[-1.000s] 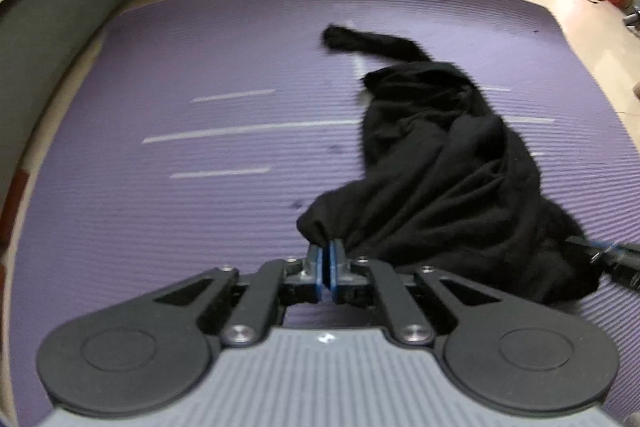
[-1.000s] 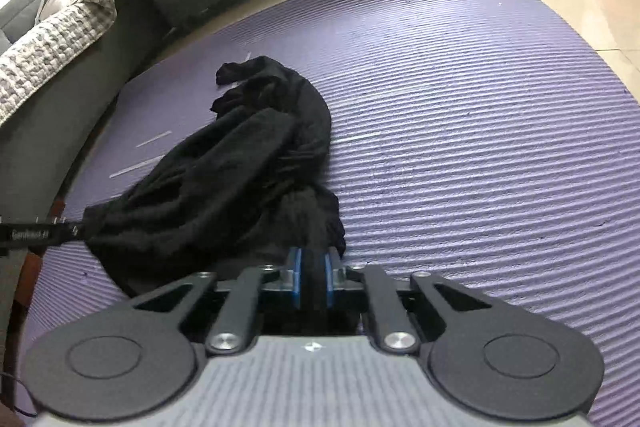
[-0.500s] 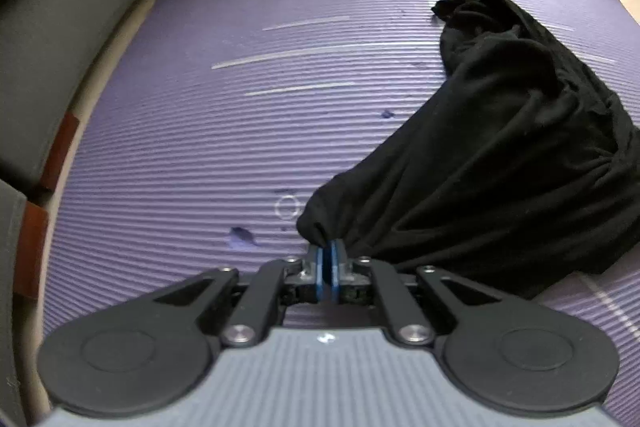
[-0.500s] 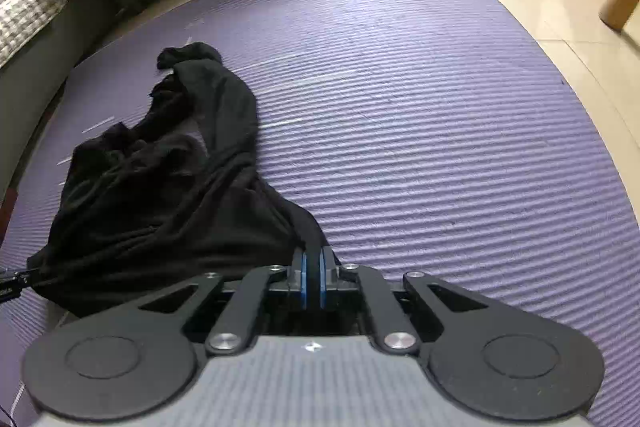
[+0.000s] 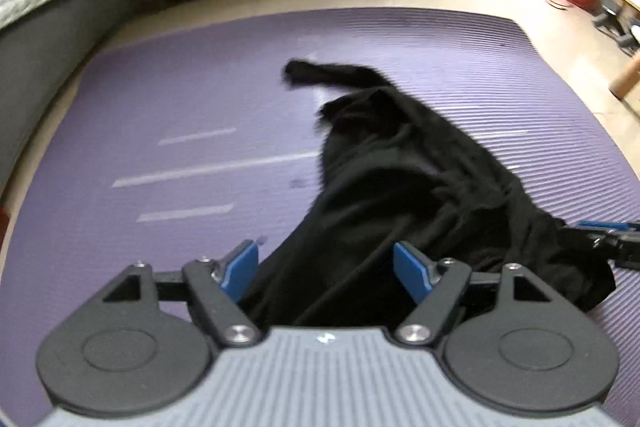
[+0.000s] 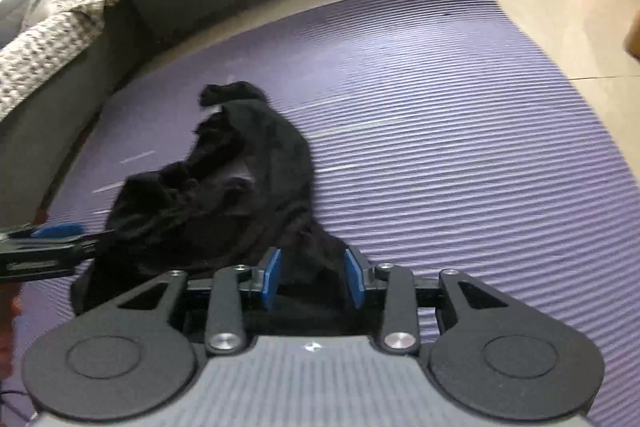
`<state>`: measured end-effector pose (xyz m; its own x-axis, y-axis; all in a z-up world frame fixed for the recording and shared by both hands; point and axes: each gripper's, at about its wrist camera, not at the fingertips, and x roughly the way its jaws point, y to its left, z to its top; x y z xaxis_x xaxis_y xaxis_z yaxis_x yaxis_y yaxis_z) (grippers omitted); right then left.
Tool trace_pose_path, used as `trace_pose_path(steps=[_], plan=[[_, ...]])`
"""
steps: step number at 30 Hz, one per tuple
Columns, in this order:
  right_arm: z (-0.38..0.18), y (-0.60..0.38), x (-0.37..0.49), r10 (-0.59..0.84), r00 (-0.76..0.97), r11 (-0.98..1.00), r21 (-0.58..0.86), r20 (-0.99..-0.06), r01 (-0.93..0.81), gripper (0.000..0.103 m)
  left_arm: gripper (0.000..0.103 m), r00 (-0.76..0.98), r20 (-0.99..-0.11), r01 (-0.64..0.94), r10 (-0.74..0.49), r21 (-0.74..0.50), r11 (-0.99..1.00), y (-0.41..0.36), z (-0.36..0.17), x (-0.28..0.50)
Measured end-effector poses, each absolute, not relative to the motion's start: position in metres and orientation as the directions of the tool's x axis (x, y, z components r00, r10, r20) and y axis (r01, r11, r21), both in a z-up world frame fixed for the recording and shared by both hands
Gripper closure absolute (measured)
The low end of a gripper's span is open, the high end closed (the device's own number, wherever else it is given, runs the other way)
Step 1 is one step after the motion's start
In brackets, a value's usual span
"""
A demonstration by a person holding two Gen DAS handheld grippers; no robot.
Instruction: Fold clothes
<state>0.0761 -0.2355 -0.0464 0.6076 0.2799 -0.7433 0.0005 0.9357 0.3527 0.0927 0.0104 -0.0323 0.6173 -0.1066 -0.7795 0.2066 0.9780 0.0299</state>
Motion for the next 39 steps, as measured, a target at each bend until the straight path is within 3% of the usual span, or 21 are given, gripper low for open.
trace_pose_path(steps=[2, 3, 4, 7, 9, 13, 15, 17, 20, 25, 29, 30, 32, 35, 39], plan=[[-0.05, -0.232, 0.077, 0.304, 0.594, 0.931, 0.364, -0.744, -0.02, 0.067, 0.057, 0.608, -0.786, 0.211, -0.114, 0.021, 0.977, 0.009, -0.041, 0.095], [-0.052, -0.23, 0.077, 0.303, 0.588, 0.934, 0.357, -0.75, -0.025, 0.067, 0.08, 0.602, -0.791, 0.2, -0.11, 0.016, 0.98, 0.011, -0.044, 0.096], [-0.055, -0.229, 0.078, 0.284, 0.581, 0.943, 0.333, -0.763, -0.023, 0.067, 0.085, 0.595, -0.799, 0.169, -0.09, 0.014, 0.986, 0.017, -0.046, 0.096], [-0.055, -0.232, 0.08, 0.263, 0.587, 0.946, 0.325, -0.766, 0.001, 0.067, 0.086, 0.592, -0.806, 0.096, -0.008, 0.061, 0.993, 0.031, -0.047, 0.099], [-0.053, -0.236, 0.081, 0.262, 0.598, 0.941, 0.339, -0.758, 0.018, 0.067, 0.083, 0.593, -0.805, 0.093, -0.017, 0.047, 0.994, 0.036, -0.043, 0.101], [-0.054, -0.235, 0.08, 0.264, 0.616, 0.937, 0.349, -0.742, 0.02, 0.066, 0.062, 0.604, -0.789, 0.116, -0.111, -0.051, 0.992, 0.036, -0.03, 0.098], [-0.054, -0.233, 0.08, 0.272, 0.624, 0.934, 0.358, -0.733, 0.014, 0.066, 0.055, 0.618, -0.775, 0.156, -0.131, -0.042, 0.987, 0.027, -0.03, 0.099], [-0.052, -0.23, 0.078, 0.261, 0.632, 0.938, 0.348, -0.73, 0.015, 0.066, 0.055, 0.622, -0.77, 0.186, -0.142, -0.031, 0.982, 0.021, -0.035, 0.099], [-0.047, -0.227, 0.08, 0.221, 0.648, 0.949, 0.313, -0.729, 0.028, 0.066, 0.058, 0.602, -0.785, 0.199, -0.15, -0.034, 0.979, 0.019, -0.047, 0.101], [-0.051, -0.221, 0.11, 0.193, 0.654, 0.948, 0.31, -0.731, 0.068, 0.061, 0.081, 0.593, -0.779, 0.18, -0.201, -0.115, 0.977, 0.031, -0.05, 0.105], [-0.072, -0.217, 0.138, 0.194, 0.605, 0.938, 0.327, -0.772, 0.117, 0.061, 0.092, 0.598, -0.769, 0.152, -0.224, -0.165, 0.974, 0.046, -0.049, 0.108], [-0.073, -0.215, 0.14, 0.189, 0.61, 0.94, 0.322, -0.77, 0.115, 0.068, 0.095, 0.604, -0.765, 0.143, -0.223, -0.172, 0.975, 0.051, -0.047, 0.109], [-0.074, -0.21, 0.149, 0.193, 0.611, 0.947, 0.309, -0.768, 0.089, 0.098, 0.098, 0.617, -0.756, 0.122, -0.22, -0.184, 0.975, 0.061, -0.044, 0.111], [-0.07, -0.209, 0.159, 0.176, 0.612, 0.946, 0.304, -0.771, 0.111, 0.099, 0.1, 0.641, -0.743, 0.063, -0.192, -0.199, 0.978, 0.077, -0.039, 0.114], [-0.025, -0.206, 0.164, 0.172, 0.694, 0.943, 0.32, -0.699, 0.089, 0.099, 0.1, 0.677, -0.72, 0.012, -0.154, -0.199, 0.98, 0.093, -0.032, 0.118]])
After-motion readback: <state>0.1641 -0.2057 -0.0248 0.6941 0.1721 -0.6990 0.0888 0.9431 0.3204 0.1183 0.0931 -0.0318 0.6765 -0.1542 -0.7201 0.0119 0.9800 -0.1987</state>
